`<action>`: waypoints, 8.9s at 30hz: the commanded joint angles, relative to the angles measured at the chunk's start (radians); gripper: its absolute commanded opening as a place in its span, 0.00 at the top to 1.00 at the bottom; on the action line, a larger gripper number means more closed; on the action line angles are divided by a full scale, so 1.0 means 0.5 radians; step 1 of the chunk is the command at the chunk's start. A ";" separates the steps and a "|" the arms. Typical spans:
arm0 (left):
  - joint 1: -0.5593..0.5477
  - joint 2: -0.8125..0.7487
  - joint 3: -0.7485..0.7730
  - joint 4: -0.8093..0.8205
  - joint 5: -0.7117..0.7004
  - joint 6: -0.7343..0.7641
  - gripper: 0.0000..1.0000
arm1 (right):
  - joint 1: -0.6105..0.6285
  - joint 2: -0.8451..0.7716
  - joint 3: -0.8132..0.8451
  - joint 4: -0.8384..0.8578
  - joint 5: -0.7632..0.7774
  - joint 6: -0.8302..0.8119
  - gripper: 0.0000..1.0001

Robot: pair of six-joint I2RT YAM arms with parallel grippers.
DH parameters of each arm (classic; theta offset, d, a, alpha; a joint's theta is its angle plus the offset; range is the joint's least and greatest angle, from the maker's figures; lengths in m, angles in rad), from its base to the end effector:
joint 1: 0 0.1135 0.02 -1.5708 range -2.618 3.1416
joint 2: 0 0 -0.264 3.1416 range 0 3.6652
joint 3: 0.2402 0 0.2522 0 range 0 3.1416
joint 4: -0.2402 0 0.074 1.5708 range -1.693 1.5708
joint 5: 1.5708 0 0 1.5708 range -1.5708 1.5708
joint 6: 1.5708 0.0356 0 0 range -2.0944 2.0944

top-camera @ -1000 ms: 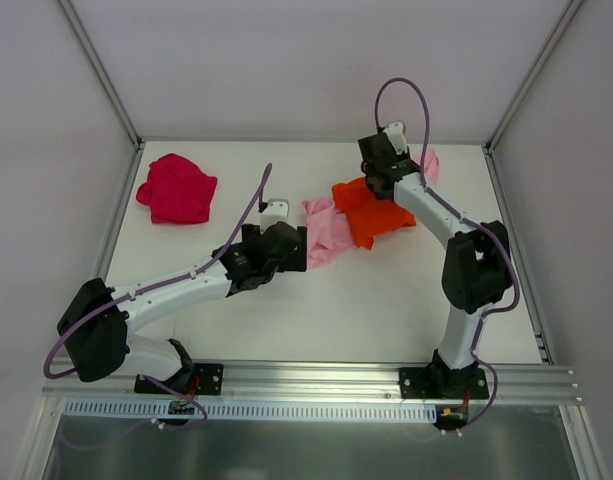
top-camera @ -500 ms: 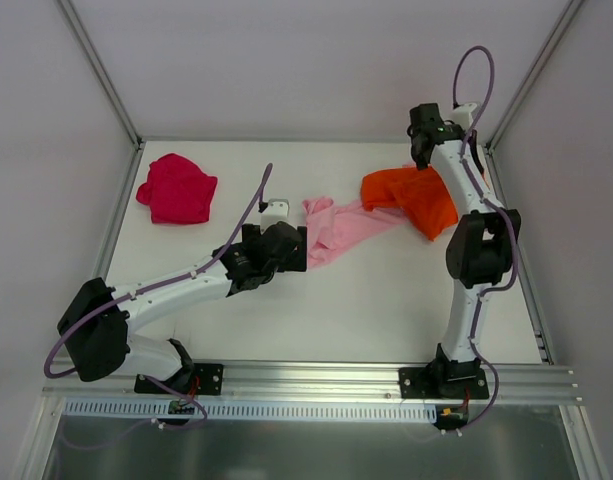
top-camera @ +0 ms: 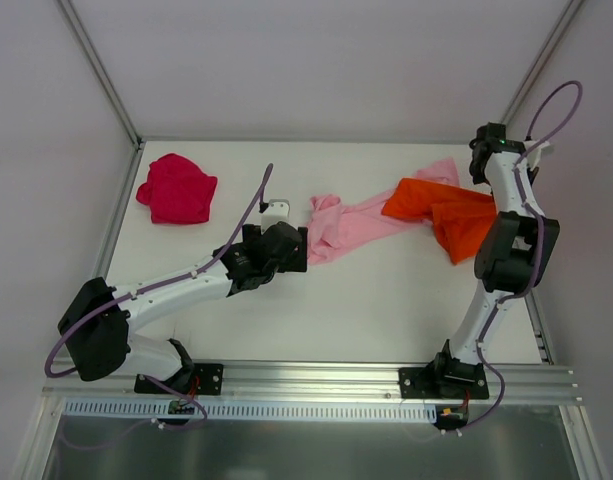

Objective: Fold and stack the t-shirts
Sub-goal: Move the tshirt to the center of the board, then flatten out the tshirt

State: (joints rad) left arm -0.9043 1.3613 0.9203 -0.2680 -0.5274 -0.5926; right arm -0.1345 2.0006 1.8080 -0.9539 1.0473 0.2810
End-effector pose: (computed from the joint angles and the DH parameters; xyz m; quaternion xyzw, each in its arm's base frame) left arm 0.1944 -0.2182 0.2532 0.0286 0.8834 -0.1009 0.4566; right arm 0.4118 -0.0868 0.2818 0.2776 0.8067 -0.4742 0.2176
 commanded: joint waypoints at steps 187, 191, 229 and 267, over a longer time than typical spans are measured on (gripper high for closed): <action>0.861 2.002 2.209 -0.556 -0.013 -0.168 0.05 | 0.864 -0.424 -0.392 0.779 -1.463 -0.771 0.00; 0.873 1.990 2.209 -0.535 0.018 -0.156 0.05 | 0.806 -0.137 0.009 0.425 -1.517 -0.740 0.00; 0.913 1.809 1.853 -0.363 0.239 -0.189 0.04 | 0.355 0.910 0.878 0.018 -1.966 -0.605 0.00; 0.919 1.803 1.749 -0.262 0.303 -0.113 0.04 | 0.349 1.107 1.195 0.257 -2.073 -1.090 0.00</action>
State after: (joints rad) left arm -0.4561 2.3054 1.8130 -0.3927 -0.4198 -0.6437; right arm 0.0505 2.5557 2.3764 -0.7753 0.0185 -0.2661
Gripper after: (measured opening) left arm 0.962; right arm 0.995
